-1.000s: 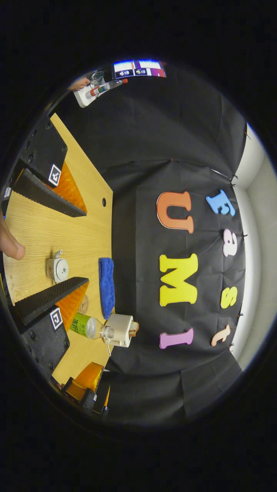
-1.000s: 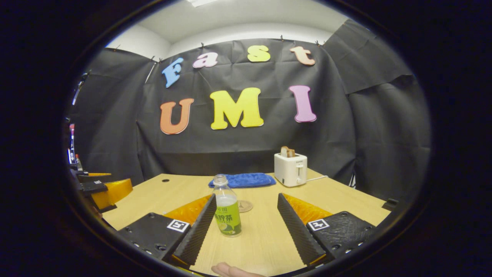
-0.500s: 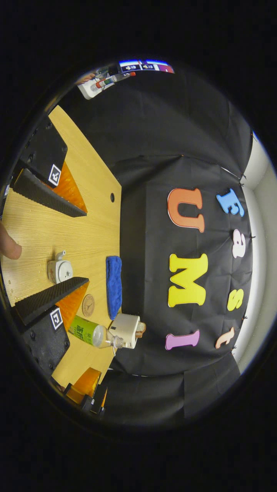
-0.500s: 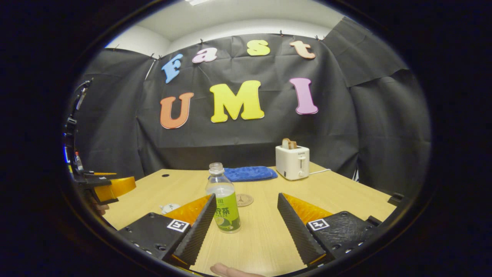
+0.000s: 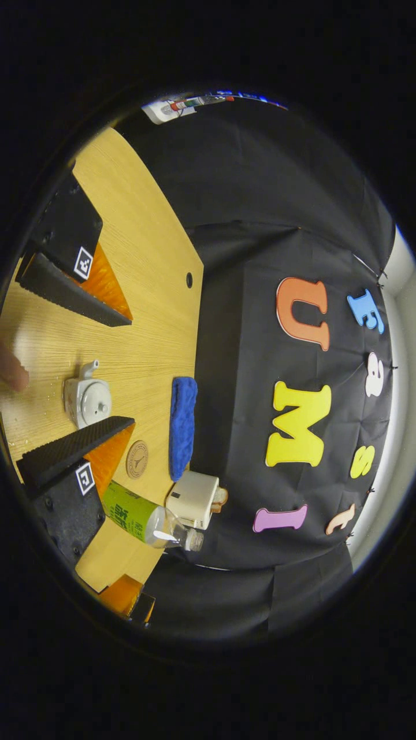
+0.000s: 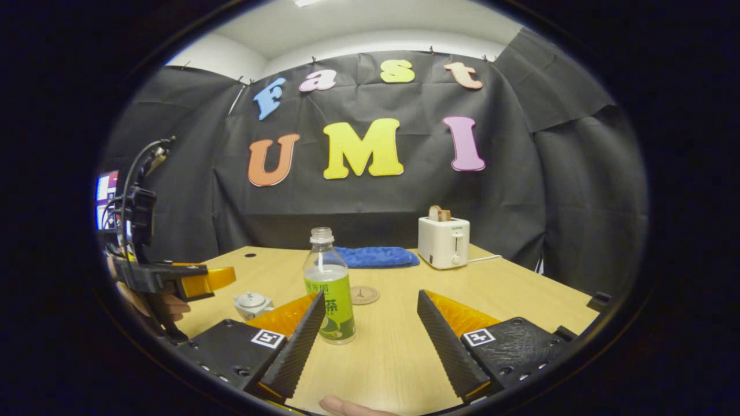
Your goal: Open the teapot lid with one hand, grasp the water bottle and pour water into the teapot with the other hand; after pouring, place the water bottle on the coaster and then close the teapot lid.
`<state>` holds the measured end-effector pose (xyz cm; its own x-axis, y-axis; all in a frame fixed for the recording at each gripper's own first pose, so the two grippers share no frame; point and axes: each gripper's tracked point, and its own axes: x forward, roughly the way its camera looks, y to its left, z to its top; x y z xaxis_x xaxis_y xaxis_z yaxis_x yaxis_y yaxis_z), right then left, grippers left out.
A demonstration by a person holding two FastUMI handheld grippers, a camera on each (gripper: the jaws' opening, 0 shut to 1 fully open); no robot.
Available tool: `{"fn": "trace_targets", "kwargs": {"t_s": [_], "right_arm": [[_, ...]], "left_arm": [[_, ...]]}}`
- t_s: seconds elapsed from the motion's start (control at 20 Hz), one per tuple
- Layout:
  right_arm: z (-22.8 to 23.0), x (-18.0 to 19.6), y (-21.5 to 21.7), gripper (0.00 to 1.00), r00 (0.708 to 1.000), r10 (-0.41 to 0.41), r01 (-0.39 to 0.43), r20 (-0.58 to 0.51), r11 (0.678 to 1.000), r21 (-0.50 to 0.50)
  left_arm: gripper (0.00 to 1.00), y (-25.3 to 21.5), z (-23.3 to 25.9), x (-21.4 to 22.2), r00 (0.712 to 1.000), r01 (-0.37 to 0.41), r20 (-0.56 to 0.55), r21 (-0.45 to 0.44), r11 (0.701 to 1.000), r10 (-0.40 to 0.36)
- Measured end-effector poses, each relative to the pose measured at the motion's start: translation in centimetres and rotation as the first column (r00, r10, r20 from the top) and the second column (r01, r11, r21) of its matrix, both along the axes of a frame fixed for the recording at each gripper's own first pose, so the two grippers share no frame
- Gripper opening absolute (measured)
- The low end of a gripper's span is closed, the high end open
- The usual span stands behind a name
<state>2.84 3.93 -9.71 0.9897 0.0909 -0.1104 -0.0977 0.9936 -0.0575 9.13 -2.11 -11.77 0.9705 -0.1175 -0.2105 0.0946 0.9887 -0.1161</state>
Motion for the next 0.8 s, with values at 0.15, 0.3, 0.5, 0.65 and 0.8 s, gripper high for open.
{"fn": "trace_targets", "kwargs": {"t_s": [0.15, 0.3, 0.5, 0.65, 0.8], "right_arm": [[-0.8, 0.2, -0.4, 0.95, 1.0, 0.003, -0.002, -0.022, 1.0, 0.017], [-1.7, 0.1, -0.2, 0.95, 0.999, 0.013, -0.012, -0.042, 0.999, 0.032], [-2.0, 0.1, -0.2, 0.92, 0.999, 0.016, -0.015, -0.045, 1.0, 0.02], [-2.0, 0.2, 0.0, 0.96, 0.999, 0.013, -0.012, -0.038, 1.0, 0.013], [-2.5, 0.3, 0.4, 0.92, 0.998, 0.024, -0.023, -0.06, 1.0, 0.02]], "left_arm": [[0.92, -1.7, -1.4, 0.5, 0.999, 0.039, -0.021, 0.045, 0.998, -0.038], [0.89, -3.3, -1.4, 0.8, 0.997, 0.076, -0.016, 0.046, 0.996, -0.076], [0.86, -5.1, -3.0, 0.9, 0.987, 0.153, -0.063, 0.061, 0.986, -0.149], [0.7, -4.7, -2.3, 1.3, 0.989, 0.142, -0.035, 0.046, 0.989, -0.14], [0.54, -4.2, -2.6, 1.8, 0.992, 0.122, -0.025, 0.042, 0.992, -0.121]]}}
